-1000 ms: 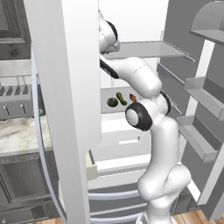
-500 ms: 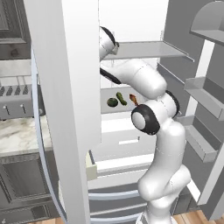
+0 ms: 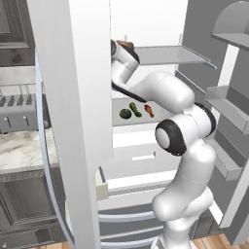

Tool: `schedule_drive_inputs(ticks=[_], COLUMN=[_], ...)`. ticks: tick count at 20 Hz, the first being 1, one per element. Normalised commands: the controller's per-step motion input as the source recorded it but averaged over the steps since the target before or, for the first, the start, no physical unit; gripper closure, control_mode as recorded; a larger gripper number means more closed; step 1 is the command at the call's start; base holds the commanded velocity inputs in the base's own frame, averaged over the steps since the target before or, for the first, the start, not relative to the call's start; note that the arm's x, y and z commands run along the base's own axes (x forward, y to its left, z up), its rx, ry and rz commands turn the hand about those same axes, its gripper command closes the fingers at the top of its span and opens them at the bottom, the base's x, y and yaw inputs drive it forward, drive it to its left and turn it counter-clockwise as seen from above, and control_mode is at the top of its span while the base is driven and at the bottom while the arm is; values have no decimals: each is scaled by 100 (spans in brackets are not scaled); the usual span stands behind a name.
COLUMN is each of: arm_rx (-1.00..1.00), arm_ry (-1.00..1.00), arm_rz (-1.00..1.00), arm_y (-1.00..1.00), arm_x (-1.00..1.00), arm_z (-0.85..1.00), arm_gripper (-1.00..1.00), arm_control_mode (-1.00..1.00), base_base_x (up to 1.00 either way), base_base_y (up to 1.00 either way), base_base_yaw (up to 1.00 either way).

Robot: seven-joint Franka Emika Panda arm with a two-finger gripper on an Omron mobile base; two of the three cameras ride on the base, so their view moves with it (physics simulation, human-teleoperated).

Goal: Place one squash and one chicken drumstick in each tupperware on the nearby counter, to pack two identical lunches.

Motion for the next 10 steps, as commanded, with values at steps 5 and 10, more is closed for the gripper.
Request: schedule_drive_inputs(ticks=[5, 10], arm_rx=[-3, -10], arm_ry=[-1, -5], arm_rz=[11, 14], arm_y=[-26, -10], arm_x=[22, -8], arm_z=[-3, -22], arm_gripper=[100, 100], arm_control_mode=[-100, -100], base_base_x=[0, 0], base_base_y=[0, 0], base_base_yaw=[0, 0])
